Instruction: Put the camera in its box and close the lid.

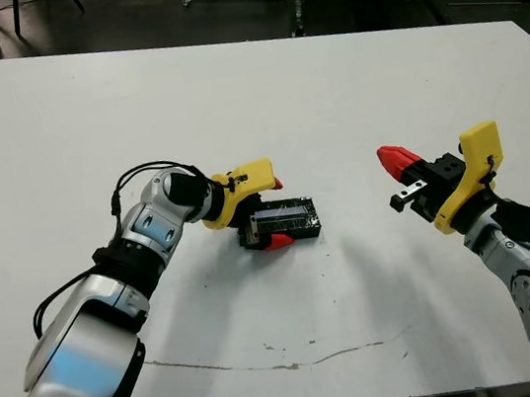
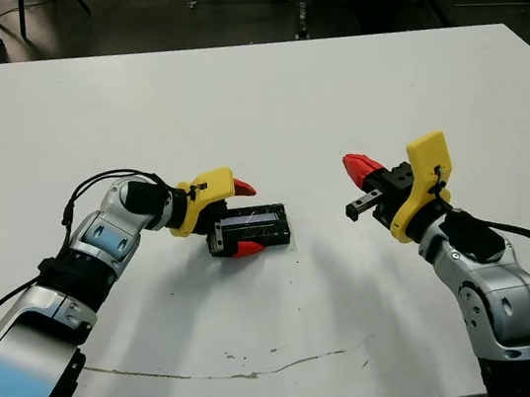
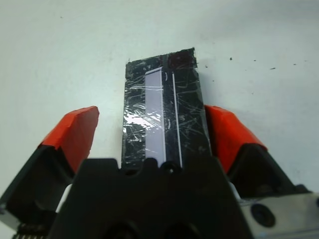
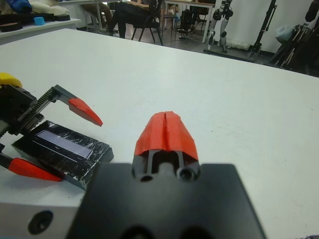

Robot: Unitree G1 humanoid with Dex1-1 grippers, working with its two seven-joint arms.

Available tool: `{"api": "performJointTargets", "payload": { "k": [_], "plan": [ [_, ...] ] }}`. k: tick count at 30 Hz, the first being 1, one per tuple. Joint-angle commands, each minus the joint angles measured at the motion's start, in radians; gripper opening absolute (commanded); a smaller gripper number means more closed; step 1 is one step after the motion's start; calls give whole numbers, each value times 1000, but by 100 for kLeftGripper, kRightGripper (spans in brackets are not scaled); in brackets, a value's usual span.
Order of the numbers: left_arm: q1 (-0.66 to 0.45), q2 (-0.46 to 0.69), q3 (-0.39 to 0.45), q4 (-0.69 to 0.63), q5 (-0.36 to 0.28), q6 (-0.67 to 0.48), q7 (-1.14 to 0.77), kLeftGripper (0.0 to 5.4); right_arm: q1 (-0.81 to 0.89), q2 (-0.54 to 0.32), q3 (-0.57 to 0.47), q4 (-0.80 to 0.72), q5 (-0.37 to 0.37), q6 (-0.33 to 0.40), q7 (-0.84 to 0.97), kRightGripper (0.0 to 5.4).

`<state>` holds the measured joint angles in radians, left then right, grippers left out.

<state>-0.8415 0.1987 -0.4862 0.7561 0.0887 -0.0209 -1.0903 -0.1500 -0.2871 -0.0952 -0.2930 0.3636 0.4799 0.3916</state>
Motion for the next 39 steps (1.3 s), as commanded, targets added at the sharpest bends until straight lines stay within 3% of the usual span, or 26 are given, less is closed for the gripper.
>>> {"api": "performJointTargets", "payload": {
  "k": [1, 5, 13, 22, 28, 32, 39],
  "plan": [
    [111, -43, -77, 59, 68, 15, -14, 539, 13, -6, -11, -6, 0, -5, -7, 0],
    [130, -30, -43, 75, 33, 15, -27, 539, 13, -10, -12, -8, 2, 3, -6, 0],
    [170, 70, -25, 9, 27, 13, -35, 539, 0, -13, -16, -11, 14, 14, -4, 0],
    [270, 261, 21, -112, -25, 45, -98, 539, -3, -19, -22, -18, 16, 13, -10, 0],
    [336, 377, 48, -253, -82, 154, -153, 539, -5, -21, -22, -18, 22, 20, -8, 0],
    [361, 433, 54, -327, -83, 117, -160, 539, -9, -21, -19, -12, 24, 21, -4, 0],
    [358, 523, 91, -437, -142, 298, -216, 539, -6, -23, -18, -6, 23, 16, 2, 0]
  ]
}}
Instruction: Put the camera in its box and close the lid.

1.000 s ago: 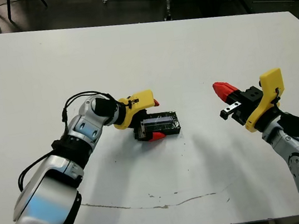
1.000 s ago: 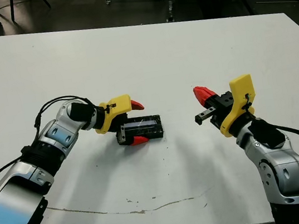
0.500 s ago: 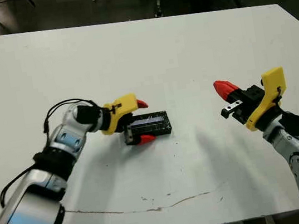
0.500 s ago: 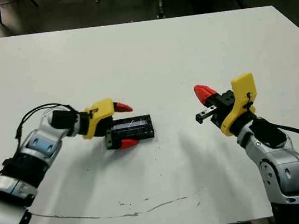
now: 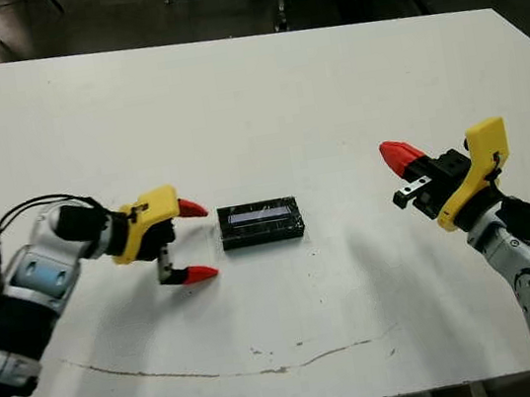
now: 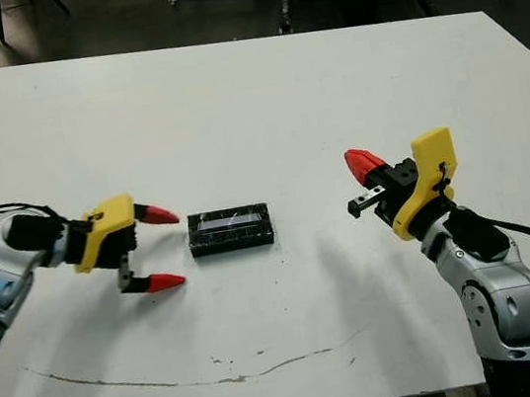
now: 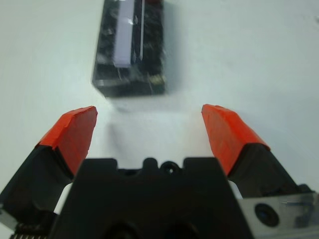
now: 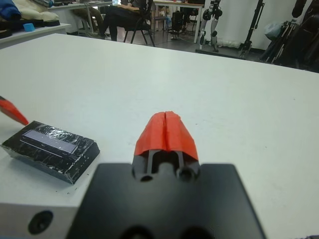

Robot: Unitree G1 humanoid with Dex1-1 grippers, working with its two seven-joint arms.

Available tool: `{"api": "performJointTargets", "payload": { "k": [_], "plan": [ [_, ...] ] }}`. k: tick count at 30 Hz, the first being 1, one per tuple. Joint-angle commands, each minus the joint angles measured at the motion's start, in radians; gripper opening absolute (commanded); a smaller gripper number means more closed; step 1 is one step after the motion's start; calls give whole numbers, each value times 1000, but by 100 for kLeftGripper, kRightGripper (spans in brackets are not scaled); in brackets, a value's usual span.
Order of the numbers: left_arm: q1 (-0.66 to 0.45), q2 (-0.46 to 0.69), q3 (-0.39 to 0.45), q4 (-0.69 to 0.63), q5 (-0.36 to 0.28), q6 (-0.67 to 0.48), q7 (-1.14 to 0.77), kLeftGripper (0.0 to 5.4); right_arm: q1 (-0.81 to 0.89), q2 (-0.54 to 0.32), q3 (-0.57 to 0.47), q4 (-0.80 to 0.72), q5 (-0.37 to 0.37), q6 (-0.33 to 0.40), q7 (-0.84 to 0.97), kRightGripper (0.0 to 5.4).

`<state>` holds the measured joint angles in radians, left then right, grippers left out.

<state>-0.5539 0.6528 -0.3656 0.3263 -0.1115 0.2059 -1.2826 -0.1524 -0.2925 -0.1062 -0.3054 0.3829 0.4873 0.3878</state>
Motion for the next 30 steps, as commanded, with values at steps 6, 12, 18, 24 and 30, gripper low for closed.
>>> {"api": "performJointTargets", "payload": {
  "k": [6, 12, 18, 24, 30],
  "plan": [
    [72, 155, 43, -44, 47, 157, 0, 539, -4, -21, -8, 10, 5, 10, 12, 0],
    [67, 207, 249, -203, 13, 345, 204, 539, -5, -23, -2, 14, 1, 6, 13, 0],
    [65, 102, 434, -316, -106, 406, 370, 481, -3, -16, 0, 8, 4, 13, 1, 0],
    [136, -67, 510, -507, -221, 413, 538, 389, 4, -16, -3, 15, -1, -10, 6, 0],
    [171, -278, 489, -633, -289, 433, 749, 300, 7, -5, -6, 20, 5, -13, 1, 0]
  ]
}}
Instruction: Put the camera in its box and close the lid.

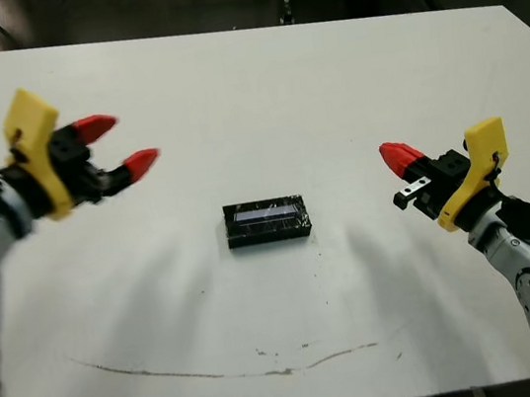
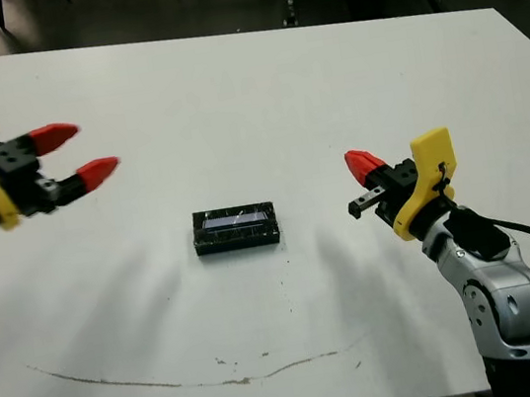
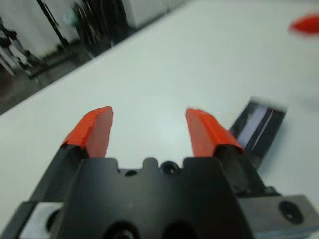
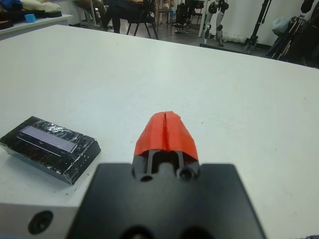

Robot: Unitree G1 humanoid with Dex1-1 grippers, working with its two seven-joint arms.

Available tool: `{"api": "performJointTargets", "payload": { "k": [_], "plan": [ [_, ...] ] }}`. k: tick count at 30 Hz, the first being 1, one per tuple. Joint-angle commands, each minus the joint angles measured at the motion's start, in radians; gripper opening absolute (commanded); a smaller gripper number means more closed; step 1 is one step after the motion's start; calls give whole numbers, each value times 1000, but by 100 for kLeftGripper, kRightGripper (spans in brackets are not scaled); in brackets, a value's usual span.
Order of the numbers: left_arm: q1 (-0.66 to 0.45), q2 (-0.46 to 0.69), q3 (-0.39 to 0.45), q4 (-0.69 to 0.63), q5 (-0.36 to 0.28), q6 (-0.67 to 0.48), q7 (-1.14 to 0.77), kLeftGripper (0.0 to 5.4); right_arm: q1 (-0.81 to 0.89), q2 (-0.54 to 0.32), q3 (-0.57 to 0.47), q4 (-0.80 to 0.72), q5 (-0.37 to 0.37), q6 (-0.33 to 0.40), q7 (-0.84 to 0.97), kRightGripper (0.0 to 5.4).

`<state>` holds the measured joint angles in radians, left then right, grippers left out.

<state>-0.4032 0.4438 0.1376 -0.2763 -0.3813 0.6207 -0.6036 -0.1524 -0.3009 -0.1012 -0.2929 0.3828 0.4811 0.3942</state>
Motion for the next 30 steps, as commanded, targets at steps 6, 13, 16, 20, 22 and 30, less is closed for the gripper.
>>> {"api": "performJointTargets", "payload": {
  "k": [6, 13, 16, 20, 22, 30],
  "plan": [
    [21, -212, -72, -54, -36, 44, 206, 210, 14, 10, -20, -1, 4, 6, -25, 0],
    [42, -334, -168, -45, -17, 67, 320, 104, 18, 6, -25, 0, 2, 4, -23, 0],
    [71, -383, -221, -20, -2, 87, 369, 55, 18, 9, -23, 3, 1, 1, -22, 0],
    [124, -437, -271, 54, 19, 68, 395, 2, 19, 11, -22, 9, -1, -6, -19, 0],
    [138, -450, -289, 91, 33, 72, 403, 2, 19, 13, -24, 6, 2, 0, -23, 0],
    [161, -442, -326, 220, 78, 75, 397, 2, 21, 13, -27, 7, 6, 2, -21, 0]
  ]
}}
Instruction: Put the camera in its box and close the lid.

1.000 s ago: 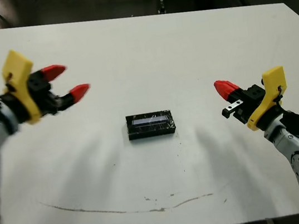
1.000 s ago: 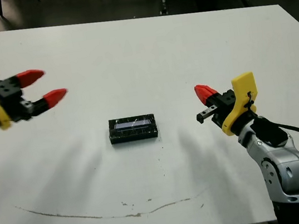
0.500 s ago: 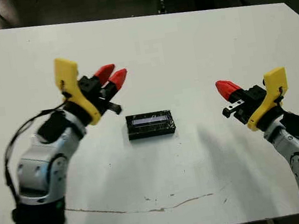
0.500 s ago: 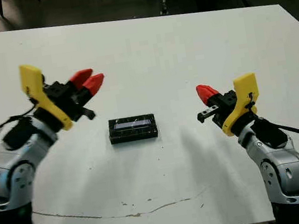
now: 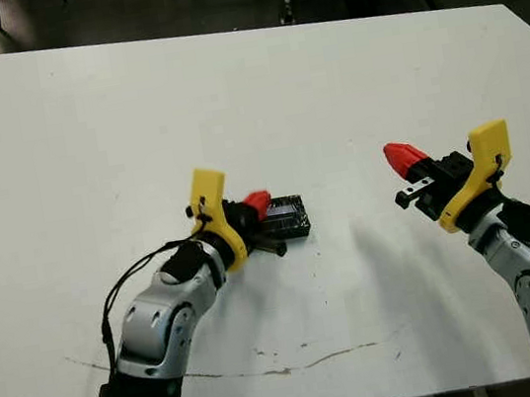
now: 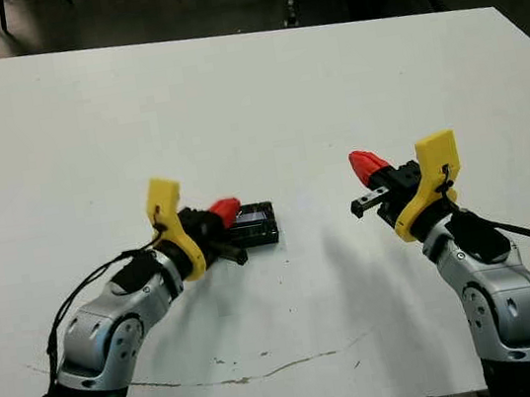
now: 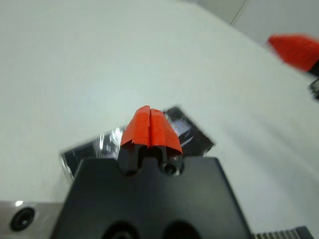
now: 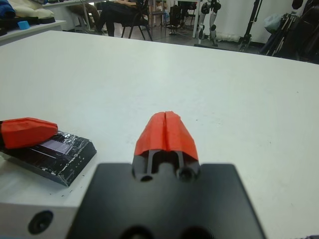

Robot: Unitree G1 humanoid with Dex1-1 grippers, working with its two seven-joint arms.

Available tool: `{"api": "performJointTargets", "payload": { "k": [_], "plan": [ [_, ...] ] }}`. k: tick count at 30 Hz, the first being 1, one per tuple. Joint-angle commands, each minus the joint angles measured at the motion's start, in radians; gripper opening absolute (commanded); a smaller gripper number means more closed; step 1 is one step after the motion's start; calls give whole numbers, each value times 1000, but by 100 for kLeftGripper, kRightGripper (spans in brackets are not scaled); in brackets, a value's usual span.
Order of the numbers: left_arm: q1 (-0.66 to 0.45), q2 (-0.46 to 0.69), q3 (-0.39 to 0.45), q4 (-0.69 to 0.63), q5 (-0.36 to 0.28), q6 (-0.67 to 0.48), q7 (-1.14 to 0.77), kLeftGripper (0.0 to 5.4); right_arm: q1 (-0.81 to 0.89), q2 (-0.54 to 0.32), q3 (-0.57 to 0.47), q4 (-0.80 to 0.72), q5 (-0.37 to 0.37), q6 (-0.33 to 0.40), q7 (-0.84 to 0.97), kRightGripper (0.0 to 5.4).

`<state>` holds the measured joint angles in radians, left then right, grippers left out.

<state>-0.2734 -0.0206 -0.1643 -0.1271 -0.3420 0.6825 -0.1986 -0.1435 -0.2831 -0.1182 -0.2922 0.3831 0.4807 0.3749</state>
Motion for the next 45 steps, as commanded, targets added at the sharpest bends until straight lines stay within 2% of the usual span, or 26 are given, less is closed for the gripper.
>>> {"api": "performJointTargets", "payload": {
  "k": [1, 7, 14, 18, 24, 28, 34, 38, 40, 45],
  "plan": [
    [33, 31, -32, 89, 50, -1, -16, 2, 11, -5, -10, 7, 7, 2, -1, 0],
    [54, 47, -54, 157, 100, -20, -12, 2, 10, -6, -6, -4, 3, 15, -11, 0],
    [89, 59, -57, 127, 115, -35, -27, 2, 10, -5, -4, 2, 2, 2, -3, 0],
    [96, 62, -5, 13, 78, 11, -23, 2, 12, 1, -7, -5, 5, 13, -15, 0],
    [131, 85, 101, -205, 17, 8, -23, 2, 13, 8, -9, -4, 2, -1, -22, 0],
    [147, 118, 199, -299, -14, -62, -34, 2, 10, 19, -11, -3, -6, -13, -37, 0],
    [159, 123, 330, -344, -41, -175, -1, 2, 2, 52, -10, -1, -31, -53, -83, 0],
    [176, 100, 389, -301, -23, -337, 24, 2, -9, 86, -1, 8, -51, -87, -119, 0],
    [185, 79, 406, -296, -24, -364, 61, 2, -19, 101, 5, 15, -62, -94, -139, 0],
    [210, 58, 404, -176, 26, -573, 48, 2, -41, 133, 24, 47, -113, -137, -187, 0]
  ]
}}
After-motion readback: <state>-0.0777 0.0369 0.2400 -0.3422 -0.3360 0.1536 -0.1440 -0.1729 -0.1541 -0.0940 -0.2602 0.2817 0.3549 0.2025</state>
